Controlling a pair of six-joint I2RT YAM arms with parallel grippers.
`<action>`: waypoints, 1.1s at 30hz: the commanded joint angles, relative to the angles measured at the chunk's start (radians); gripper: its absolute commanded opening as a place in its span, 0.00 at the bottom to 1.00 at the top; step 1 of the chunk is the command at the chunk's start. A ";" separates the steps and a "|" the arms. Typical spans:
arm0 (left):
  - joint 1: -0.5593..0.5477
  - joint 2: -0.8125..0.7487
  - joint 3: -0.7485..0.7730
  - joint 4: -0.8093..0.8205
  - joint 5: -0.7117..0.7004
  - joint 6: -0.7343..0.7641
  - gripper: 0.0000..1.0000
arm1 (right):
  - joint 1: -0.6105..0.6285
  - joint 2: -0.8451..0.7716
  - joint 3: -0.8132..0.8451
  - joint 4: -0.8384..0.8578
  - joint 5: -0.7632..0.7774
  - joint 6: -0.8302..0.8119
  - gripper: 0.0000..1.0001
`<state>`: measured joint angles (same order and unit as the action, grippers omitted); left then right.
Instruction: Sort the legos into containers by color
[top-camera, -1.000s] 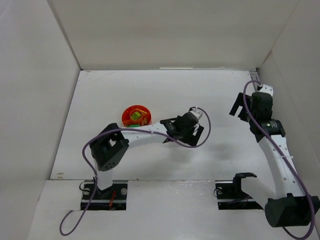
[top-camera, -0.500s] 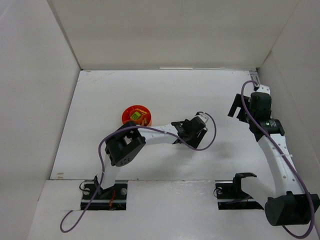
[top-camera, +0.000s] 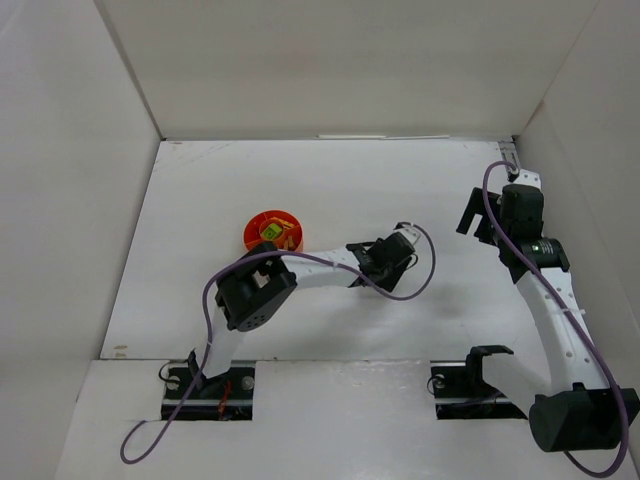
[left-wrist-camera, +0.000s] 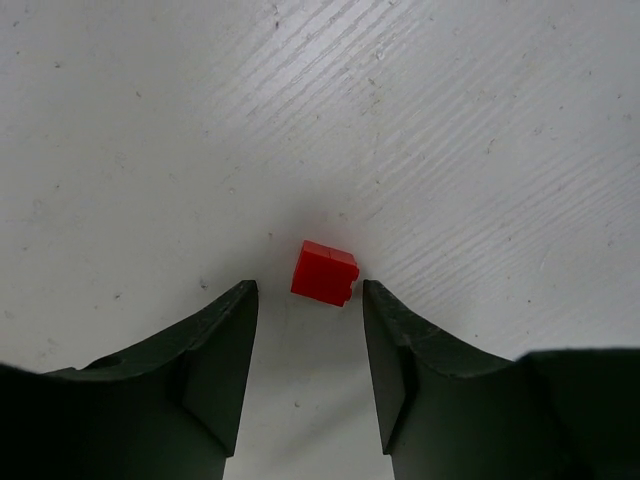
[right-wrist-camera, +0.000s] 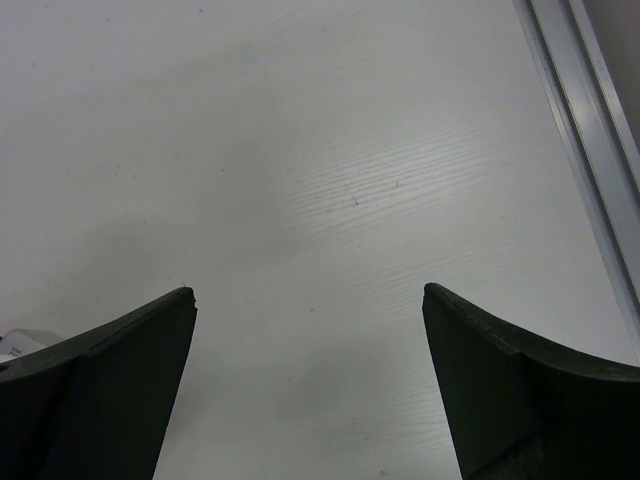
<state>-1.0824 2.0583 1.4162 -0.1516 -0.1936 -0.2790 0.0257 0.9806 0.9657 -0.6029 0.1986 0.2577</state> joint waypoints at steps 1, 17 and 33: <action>-0.001 0.005 0.032 0.015 0.000 0.017 0.42 | -0.006 -0.020 0.004 -0.003 0.010 -0.009 1.00; -0.010 -0.231 -0.095 0.070 -0.120 -0.046 0.18 | -0.006 -0.020 0.004 0.008 0.001 -0.009 1.00; 0.492 -0.923 -0.520 -0.106 -0.166 -0.319 0.21 | -0.015 0.016 0.004 0.037 -0.022 -0.009 1.00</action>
<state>-0.6735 1.1591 0.9524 -0.1905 -0.3943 -0.5411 0.0235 0.9882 0.9657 -0.6006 0.1860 0.2573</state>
